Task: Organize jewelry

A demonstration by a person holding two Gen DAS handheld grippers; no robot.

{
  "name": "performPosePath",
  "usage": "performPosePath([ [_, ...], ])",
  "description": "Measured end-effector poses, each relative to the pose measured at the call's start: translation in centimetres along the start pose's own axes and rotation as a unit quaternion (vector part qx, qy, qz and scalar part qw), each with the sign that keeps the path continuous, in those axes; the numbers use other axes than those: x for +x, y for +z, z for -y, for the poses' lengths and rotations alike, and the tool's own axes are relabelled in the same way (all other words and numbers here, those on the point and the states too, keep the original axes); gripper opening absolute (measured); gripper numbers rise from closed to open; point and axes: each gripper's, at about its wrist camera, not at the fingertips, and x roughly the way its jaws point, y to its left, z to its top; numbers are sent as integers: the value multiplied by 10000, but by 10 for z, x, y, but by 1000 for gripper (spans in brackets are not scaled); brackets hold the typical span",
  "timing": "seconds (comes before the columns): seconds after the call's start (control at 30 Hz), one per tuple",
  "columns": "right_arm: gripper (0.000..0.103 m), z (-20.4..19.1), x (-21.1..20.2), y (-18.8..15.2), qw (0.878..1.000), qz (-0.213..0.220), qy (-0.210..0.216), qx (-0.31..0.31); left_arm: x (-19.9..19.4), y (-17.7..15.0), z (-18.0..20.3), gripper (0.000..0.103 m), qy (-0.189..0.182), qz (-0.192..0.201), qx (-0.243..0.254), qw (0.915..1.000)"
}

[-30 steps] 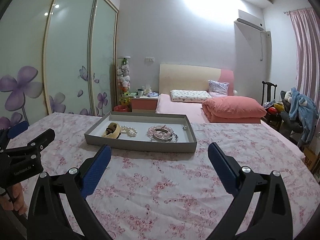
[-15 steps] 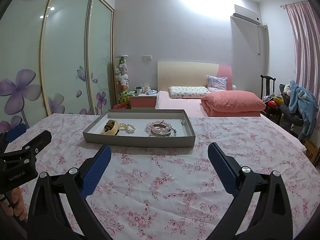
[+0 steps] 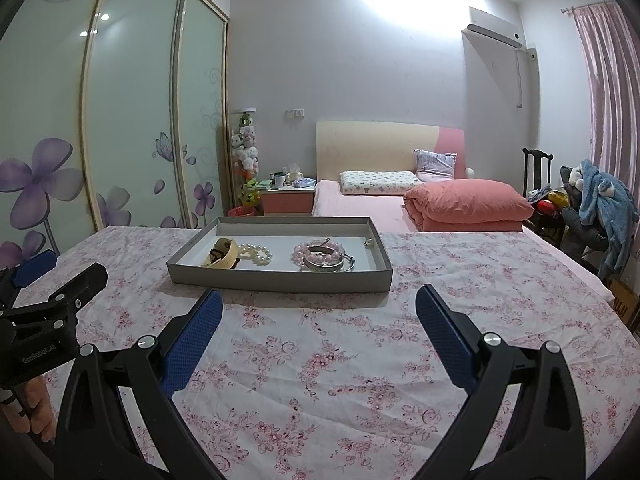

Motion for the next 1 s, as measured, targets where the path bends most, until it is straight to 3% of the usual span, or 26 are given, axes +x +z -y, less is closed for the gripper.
performPosePath([
  [1.0, 97, -3, 0, -1, 10000, -18, 34, 5, 5, -4, 0, 99, -14, -87, -50, 9999],
])
